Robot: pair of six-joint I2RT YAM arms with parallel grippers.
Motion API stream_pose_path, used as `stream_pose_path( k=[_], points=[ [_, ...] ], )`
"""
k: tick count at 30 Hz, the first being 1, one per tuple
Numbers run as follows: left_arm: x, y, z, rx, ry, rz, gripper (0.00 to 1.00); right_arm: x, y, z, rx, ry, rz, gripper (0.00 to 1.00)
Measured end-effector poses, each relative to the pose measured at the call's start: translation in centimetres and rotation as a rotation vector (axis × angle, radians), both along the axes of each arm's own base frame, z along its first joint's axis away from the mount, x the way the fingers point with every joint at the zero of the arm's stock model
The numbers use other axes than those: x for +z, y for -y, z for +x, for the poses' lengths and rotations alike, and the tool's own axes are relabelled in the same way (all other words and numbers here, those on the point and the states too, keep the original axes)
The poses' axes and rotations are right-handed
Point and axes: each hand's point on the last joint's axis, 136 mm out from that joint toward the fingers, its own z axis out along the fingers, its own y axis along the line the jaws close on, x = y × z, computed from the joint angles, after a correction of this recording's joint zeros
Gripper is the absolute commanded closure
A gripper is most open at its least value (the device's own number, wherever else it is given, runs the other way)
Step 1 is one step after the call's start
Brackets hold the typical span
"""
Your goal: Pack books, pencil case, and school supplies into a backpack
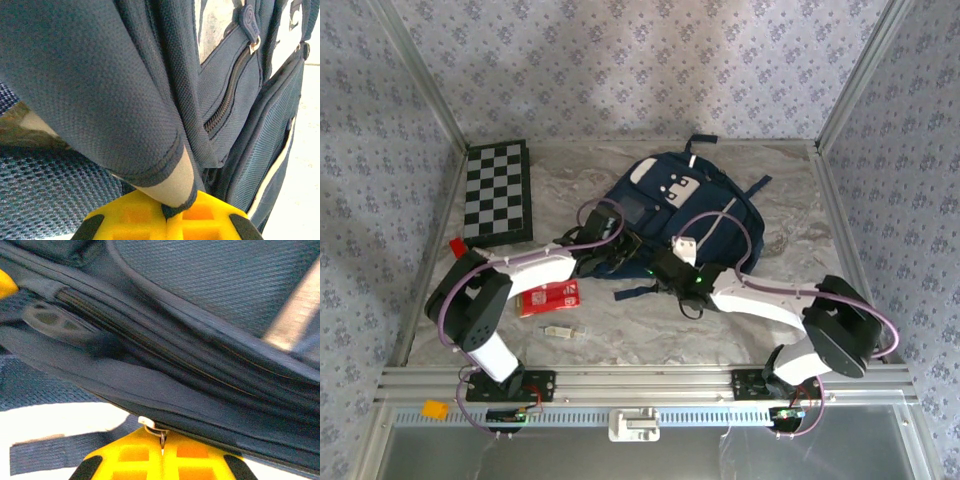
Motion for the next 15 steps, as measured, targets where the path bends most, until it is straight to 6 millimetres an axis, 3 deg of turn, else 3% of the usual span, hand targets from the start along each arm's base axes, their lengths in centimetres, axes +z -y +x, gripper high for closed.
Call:
stream_pose_path(
  k=[10,15],
  points=[
    [-0.2,-3.0,2.3,0.002,-0.017,0.004,1.0,1.2,4.9,-3.2,0.017,-0.008,0.019,1.0],
    [-0.3,-3.5,3.0,0.005,-0.019,0.003,1.0,1.4,6.2,-3.6,0.047,-0.015,0.033,1.0]
  ],
)
